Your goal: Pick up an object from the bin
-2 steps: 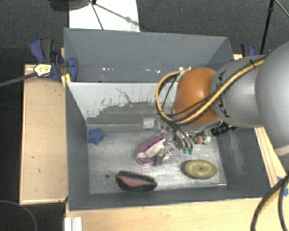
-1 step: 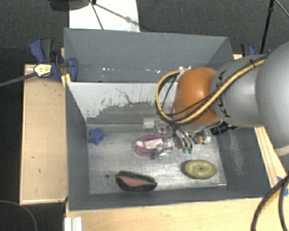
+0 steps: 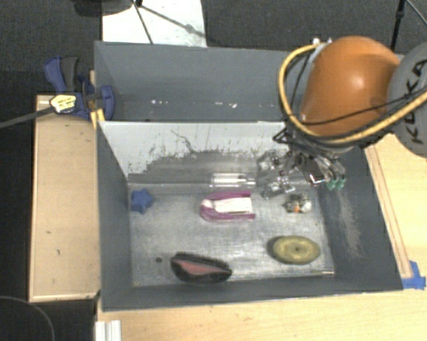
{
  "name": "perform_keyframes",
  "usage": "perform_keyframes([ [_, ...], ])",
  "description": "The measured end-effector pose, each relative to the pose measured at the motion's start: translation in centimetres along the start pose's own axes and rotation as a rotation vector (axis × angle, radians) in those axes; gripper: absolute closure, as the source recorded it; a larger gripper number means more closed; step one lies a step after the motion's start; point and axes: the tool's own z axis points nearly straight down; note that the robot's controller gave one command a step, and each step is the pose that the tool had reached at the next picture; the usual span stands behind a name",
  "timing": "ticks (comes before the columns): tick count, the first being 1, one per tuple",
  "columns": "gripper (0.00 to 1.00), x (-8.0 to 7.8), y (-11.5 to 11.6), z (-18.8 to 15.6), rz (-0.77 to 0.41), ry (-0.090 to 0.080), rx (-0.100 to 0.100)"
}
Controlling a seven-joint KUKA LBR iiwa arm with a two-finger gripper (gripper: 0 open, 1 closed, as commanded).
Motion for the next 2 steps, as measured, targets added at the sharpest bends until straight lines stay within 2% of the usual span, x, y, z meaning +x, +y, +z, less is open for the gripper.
perform_keyframes([
  [1, 0.00, 0.1, 0.1, 0.4, 0.001, 0.007, -0.002],
  [2, 0.00, -3.9, -0.3, 0.7, -0.260, 0.004, -0.002],
])
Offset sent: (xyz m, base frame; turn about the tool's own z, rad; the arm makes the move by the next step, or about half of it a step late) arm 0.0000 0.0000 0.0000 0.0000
